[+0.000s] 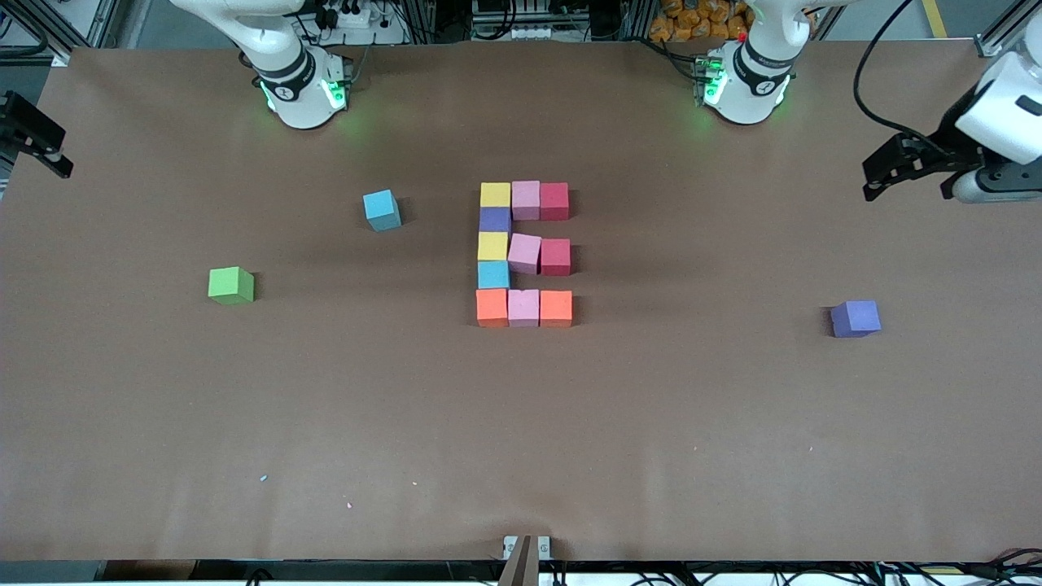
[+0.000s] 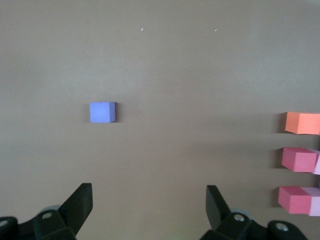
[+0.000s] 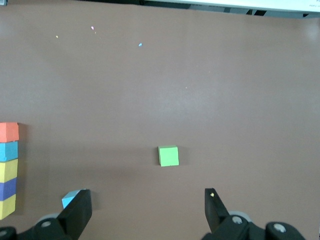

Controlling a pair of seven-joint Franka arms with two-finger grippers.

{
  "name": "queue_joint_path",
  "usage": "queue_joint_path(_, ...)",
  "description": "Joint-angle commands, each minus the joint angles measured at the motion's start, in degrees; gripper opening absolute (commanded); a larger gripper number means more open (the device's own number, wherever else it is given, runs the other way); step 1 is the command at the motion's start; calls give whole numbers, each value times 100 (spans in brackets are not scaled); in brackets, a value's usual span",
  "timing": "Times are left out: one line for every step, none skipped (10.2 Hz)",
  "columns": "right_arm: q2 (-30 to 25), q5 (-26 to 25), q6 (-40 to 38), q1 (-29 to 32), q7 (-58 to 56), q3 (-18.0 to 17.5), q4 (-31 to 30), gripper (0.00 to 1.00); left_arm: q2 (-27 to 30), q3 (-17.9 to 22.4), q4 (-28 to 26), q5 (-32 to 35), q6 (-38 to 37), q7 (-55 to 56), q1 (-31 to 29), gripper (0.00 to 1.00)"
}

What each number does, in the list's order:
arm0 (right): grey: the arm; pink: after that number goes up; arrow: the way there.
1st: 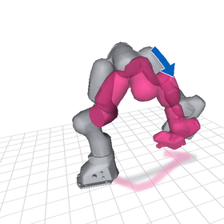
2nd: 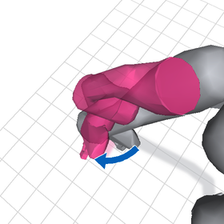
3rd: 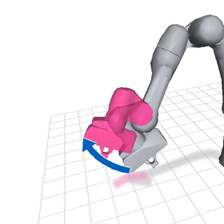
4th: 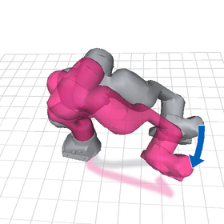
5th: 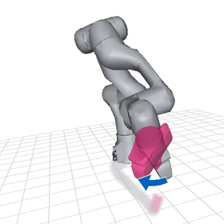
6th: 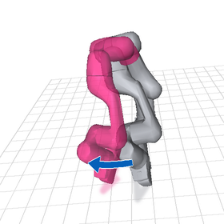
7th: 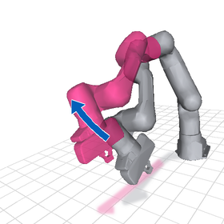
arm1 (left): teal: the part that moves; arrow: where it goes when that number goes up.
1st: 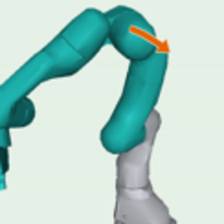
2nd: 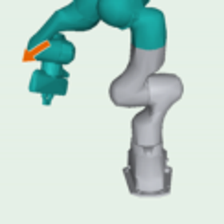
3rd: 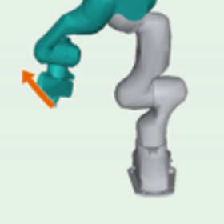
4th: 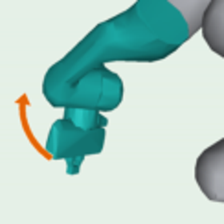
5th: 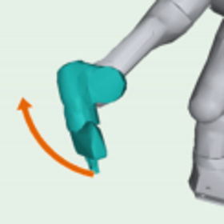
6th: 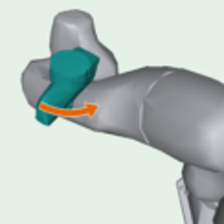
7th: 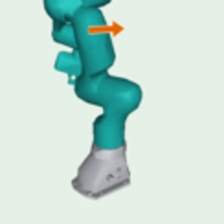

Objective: Arrange 11 blocks into digit 3

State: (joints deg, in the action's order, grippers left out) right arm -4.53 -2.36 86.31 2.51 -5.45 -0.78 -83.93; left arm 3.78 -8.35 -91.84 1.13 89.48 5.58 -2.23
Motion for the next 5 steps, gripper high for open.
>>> queue_joint_path(-4,96,61,30,-62,16,60,100,9,79,-36,-78,61,-136,47,100)
queue_joint_path(-13,96,53,30,-62,16,61,100,0,87,-36,-69,69,-154,47,100)
queue_joint_path(-22,96,44,30,-53,25,61,100,-44,88,17,-69,69,-137,47,100)
queue_joint_path(-22,104,53,57,-53,25,61,100,-79,88,104,-61,69,-119,47,100)
queue_joint_path(-22,104,70,74,-53,25,61,100,-88,88,105,-60,69,-110,39,100)
